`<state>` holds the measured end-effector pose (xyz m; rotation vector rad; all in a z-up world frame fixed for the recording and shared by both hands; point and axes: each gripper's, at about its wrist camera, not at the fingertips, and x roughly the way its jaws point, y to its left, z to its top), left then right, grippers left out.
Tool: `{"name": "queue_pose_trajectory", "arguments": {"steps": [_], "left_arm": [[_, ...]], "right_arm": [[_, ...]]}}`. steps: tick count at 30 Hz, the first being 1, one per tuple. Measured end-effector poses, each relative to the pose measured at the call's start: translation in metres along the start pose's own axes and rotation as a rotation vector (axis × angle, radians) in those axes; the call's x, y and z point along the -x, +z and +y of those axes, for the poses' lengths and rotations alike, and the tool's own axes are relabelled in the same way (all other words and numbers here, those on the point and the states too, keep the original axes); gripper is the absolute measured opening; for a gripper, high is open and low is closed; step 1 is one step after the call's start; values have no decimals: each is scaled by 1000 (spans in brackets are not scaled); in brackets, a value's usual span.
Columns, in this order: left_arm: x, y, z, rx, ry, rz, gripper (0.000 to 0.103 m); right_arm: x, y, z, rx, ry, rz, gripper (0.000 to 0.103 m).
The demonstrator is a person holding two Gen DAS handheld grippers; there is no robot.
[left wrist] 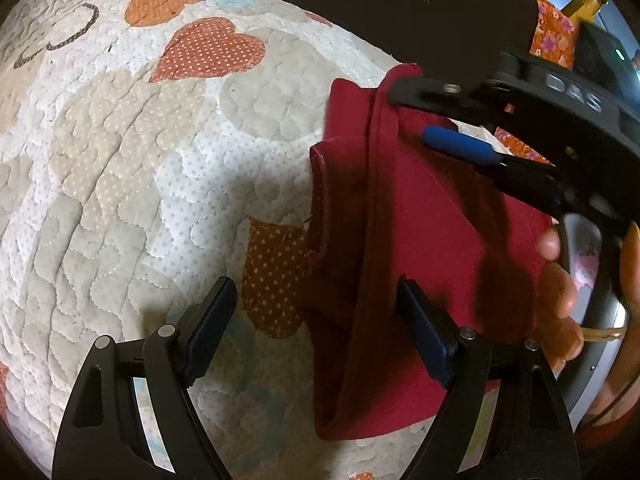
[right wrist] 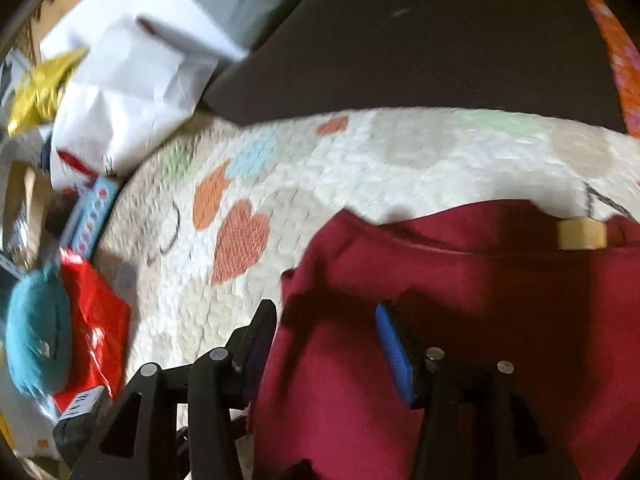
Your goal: Fold small clothes
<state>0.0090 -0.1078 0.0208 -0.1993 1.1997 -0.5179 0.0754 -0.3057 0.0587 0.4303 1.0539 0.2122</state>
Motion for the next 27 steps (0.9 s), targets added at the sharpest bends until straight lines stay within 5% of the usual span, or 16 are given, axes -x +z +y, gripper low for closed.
{"name": "queue_pose_trajectory", "arguments": {"steps": [8, 11, 13, 21, 22, 23, 27], "left_arm": [[1, 0, 0, -29, 6, 9, 83], [2, 2, 2, -9, -4, 10, 83], [3, 5, 5, 12, -16, 18, 83], [-9, 20, -12, -49, -60, 4, 83], [-10, 20, -15, -51, -92, 6, 81], [-11, 21, -17, -45, -137, 9, 68], [-16, 27, -19, -25, -156, 33, 39]], "right_arm": [[-45, 3, 32, 183, -170, 134, 51], [-47, 3, 31, 270, -180, 141, 32], [-37, 5, 21, 228, -109, 122, 14], [20, 0, 2, 139, 87, -8, 11], [24, 1, 1, 136, 97, -14, 11], [28, 0, 0, 140, 100, -19, 12], [64, -15, -28, 70, 107, -90, 25]]}}
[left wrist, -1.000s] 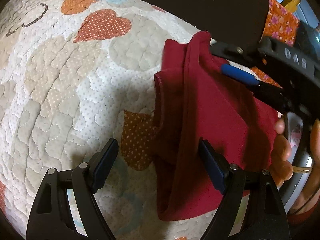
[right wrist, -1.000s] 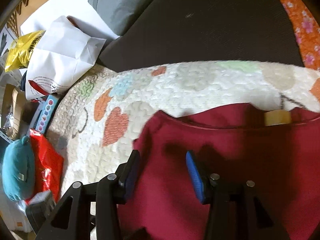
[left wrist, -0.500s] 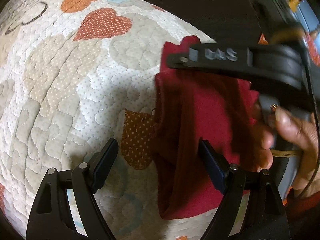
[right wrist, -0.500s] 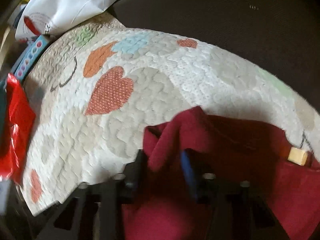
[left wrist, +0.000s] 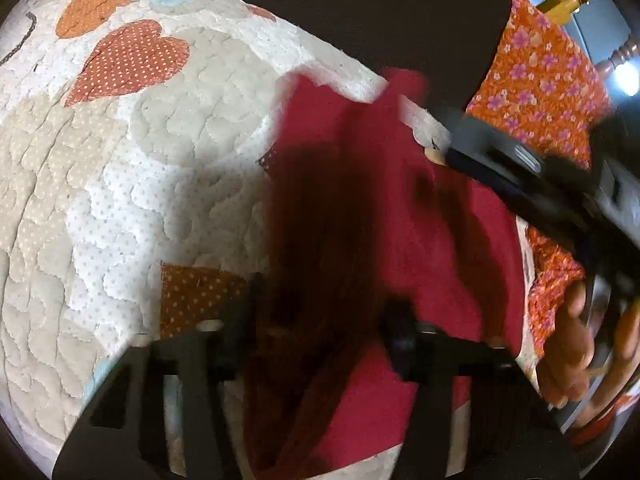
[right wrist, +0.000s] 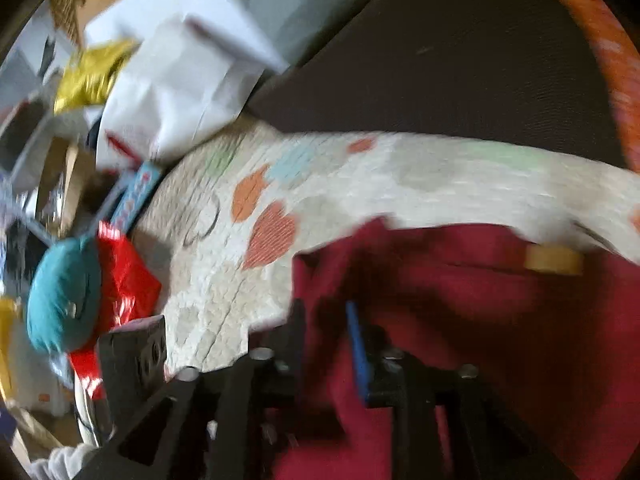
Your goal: Fold small clothes
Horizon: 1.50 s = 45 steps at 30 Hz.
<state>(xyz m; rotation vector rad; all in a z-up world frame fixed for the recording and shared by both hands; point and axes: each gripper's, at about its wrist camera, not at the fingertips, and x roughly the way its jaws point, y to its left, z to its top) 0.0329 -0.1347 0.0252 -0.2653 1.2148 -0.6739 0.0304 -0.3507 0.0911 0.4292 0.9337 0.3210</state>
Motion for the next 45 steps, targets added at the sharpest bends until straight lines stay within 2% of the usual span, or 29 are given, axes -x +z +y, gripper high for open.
{"name": "queue_pose_trajectory", "arguments": {"steps": [1, 2, 4, 6, 8, 10, 12, 15, 16, 19, 20, 21, 23, 25, 26, 28, 29, 31, 32, 33, 36, 37, 39, 43, 45], "left_arm": [[2, 2, 1, 14, -11, 3, 33], [4, 6, 3, 28, -26, 7, 31], [11, 9, 3, 46, -60, 9, 29], [16, 11, 1, 37, -66, 7, 28], [18, 9, -5, 19, -68, 3, 28], [17, 11, -16, 7, -71, 5, 27], [18, 13, -20, 6, -79, 4, 27], [22, 16, -24, 7, -91, 1, 27], [23, 17, -26, 8, -96, 1, 27], [26, 17, -33, 13, -109, 5, 26], [26, 18, -37, 17, -112, 5, 26], [27, 19, -41, 19, -111, 0, 26], [29, 19, -54, 10, -107, -6, 25], [30, 18, -71, -8, -115, -11, 25], [31, 18, -81, -19, -127, -14, 25], [29, 15, -106, -43, -162, -12, 25], [26, 13, -119, -63, -174, -8, 25], [14, 4, -140, -108, -188, 12, 25], [6, 0, -147, -124, -191, 31, 25], [-6, -7, -152, -140, -192, 58, 25], [-30, -20, -151, -164, -187, 125, 24], [-33, -21, -150, -165, -195, 134, 24], [-34, -23, -151, -180, -206, 129, 25], [-26, -23, -148, -195, -209, 128, 25], [-14, -26, -145, -235, -204, 99, 25]], "right_arm": [[19, -9, -12, -15, -47, -60, 25], [33, -17, -23, -22, -121, -92, 25], [45, -29, -39, -8, -250, -97, 24], [39, -39, -52, 24, -354, -45, 17], [16, -49, -67, 45, -435, 51, 17], [16, -53, -74, 46, -411, -2, 17], [26, -51, -72, 14, -389, -2, 17], [53, -63, -56, 1, -306, -31, 17], [58, -71, -50, 22, -301, -31, 17], [35, -107, -46, 102, -354, 75, 17], [38, -114, -42, 147, -361, -5, 17], [40, -114, -42, 146, -356, -9, 17], [51, -108, -46, 69, -309, -1, 17], [68, -104, -55, -35, -208, -35, 17], [76, -104, -57, -54, -192, -53, 17], [90, -104, -62, -66, -213, -76, 18], [96, -103, -65, -81, -210, -95, 19], [114, -102, -80, -185, -127, -181, 35], [121, -101, -87, -248, -79, -221, 54], [126, -97, -97, -332, -12, -267, 63], [116, -91, -124, -526, 215, -304, 63], [112, -91, -128, -562, 249, -298, 63], [103, -88, -127, -573, 263, -283, 64], [96, -80, -110, -487, 286, -238, 64], [94, -75, -102, -446, 252, -218, 64]]}}
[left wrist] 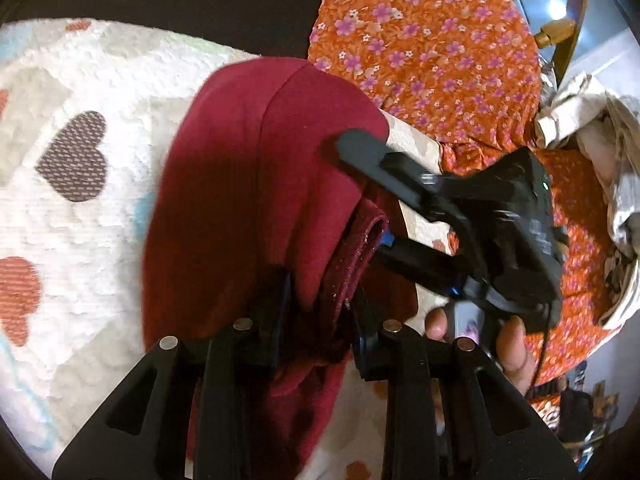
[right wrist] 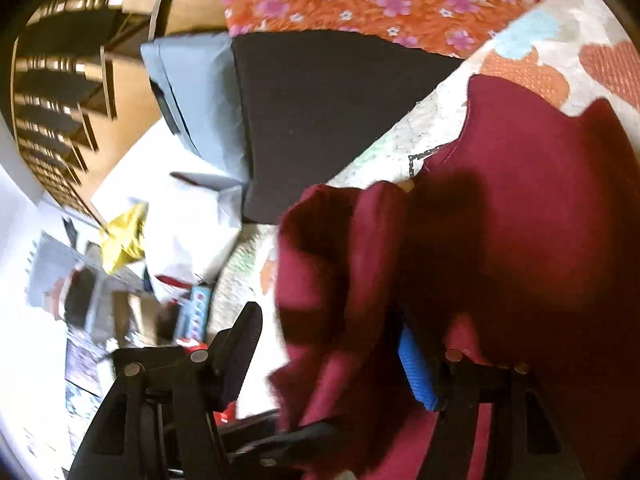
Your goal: Fold small clothes
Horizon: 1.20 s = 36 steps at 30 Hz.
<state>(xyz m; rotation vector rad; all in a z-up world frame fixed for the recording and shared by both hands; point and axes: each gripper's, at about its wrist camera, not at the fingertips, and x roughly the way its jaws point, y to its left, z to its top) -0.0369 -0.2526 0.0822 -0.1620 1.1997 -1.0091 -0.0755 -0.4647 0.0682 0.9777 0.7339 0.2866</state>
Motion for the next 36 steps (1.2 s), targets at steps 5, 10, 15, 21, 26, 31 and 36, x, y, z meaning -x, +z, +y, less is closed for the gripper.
{"name": "queue_pose_trajectory", "arguments": {"steps": [5, 10, 15, 21, 26, 31, 36], "left_arm": [[26, -11, -4, -83, 24, 7, 28], [49, -10, 2, -68, -27, 6, 28], [55, -8, 3, -77, 23, -66, 40], [-14, -27, -11, -143, 52, 95, 40], [-24, -31, -18, -185, 85, 110, 40], [-15, -25, -17, -159, 84, 48, 40], [-25, -24, -19, -171, 118, 59, 40]], "right_arm": [[-24, -8, 16, 126, -83, 75, 23], [-10, -4, 47, 302, -261, 45, 14], [12, 34, 67, 448, -440, 42, 13], [-15, 82, 19, 446, -657, 111, 17], [46, 69, 4, 339, -569, 14, 36], [97, 25, 7, 252, -393, 8, 44], [97, -17, 28, 283, -286, 14, 44]]}}
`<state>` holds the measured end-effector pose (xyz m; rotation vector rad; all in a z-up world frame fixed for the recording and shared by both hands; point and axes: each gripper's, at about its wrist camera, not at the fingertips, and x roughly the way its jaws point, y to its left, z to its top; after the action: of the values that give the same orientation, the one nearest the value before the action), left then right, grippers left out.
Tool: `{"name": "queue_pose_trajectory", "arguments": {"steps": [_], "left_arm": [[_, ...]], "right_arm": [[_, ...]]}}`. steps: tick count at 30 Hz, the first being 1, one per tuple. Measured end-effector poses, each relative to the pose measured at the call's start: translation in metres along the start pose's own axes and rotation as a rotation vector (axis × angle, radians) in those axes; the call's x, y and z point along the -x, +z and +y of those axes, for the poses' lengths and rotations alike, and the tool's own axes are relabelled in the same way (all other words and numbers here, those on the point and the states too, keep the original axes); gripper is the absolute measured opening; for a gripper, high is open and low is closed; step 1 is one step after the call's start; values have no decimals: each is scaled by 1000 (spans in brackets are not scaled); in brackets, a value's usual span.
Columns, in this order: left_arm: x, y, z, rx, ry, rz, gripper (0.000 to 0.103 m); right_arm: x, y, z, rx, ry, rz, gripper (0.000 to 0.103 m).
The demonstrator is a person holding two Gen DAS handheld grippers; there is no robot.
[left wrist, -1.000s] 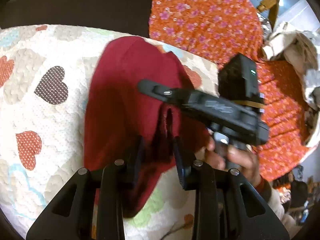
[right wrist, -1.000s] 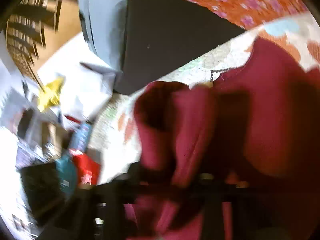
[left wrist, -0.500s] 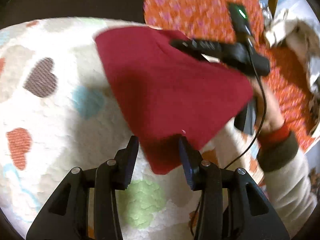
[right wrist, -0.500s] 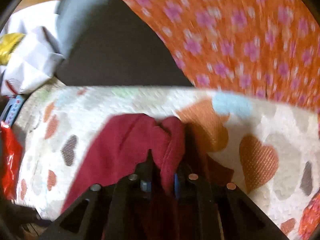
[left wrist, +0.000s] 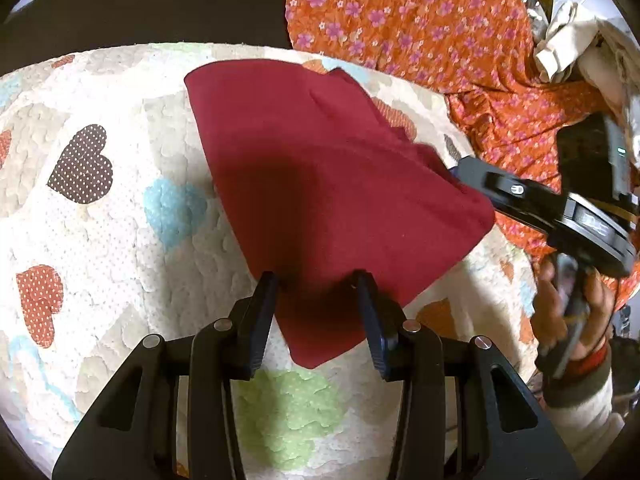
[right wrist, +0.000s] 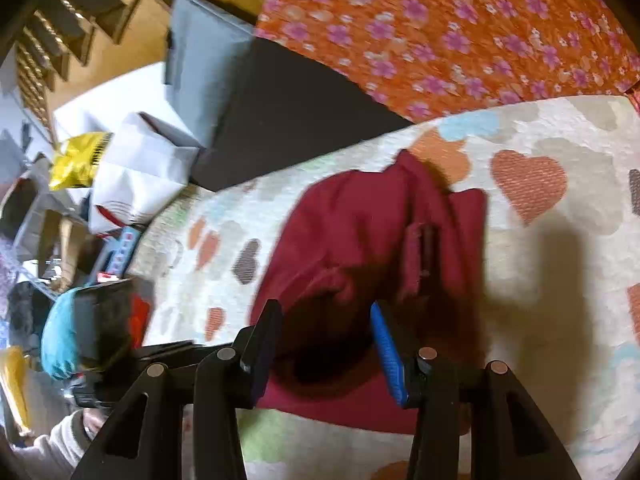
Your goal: Fold small clothes
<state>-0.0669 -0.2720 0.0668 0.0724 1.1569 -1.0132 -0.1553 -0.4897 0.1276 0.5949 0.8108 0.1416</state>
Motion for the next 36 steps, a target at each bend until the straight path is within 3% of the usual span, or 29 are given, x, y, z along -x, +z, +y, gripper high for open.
{"name": "queue_pose_trajectory", "arguments": {"steps": [2, 4, 7, 9, 11, 15, 20, 23, 26, 29, 32, 35, 36], "left_arm": [[-2, -2, 0, -5, 3, 4, 40], [-3, -2, -1, -13, 12, 8, 40], [0, -3, -1, -14, 2, 6, 40], [0, -3, -2, -22, 5, 6, 40], [-1, -3, -3, -26, 8, 5, 40], [-4, -4, -5, -37, 23, 8, 40], [-5, -4, -4, -42, 27, 9, 40], [-3, -3, -4, -40, 32, 0, 40], [8, -2, -5, -39, 32, -36, 40], [11, -2, -9, -54, 30, -50, 40], [-4, -3, -13, -68, 48, -18, 40], [-12, -6, -14, -78, 65, -2, 40], [-12, -7, -15, -84, 67, -6, 40]], "right_arm": [[-8, -8, -1, -15, 48, 16, 44], [-12, -15, -5, -45, 3, 58, 44], [14, -24, -4, -69, 101, -22, 44], [30, -31, -4, -74, 67, -71, 53], [33, -37, -6, -84, 12, -80, 53], [15, -42, -17, -168, 28, -44, 65], [-21, -34, -17, -228, 73, -43, 65], [-33, -32, -17, -199, -1, -29, 24], [-5, -39, -3, -146, -17, -87, 16], [17, -54, 8, -88, -102, -100, 16], [-5, -67, -18, -154, -180, -28, 18], [1, -67, -29, -196, -170, -41, 41], [15, -62, -24, -173, -184, -95, 41]]}}
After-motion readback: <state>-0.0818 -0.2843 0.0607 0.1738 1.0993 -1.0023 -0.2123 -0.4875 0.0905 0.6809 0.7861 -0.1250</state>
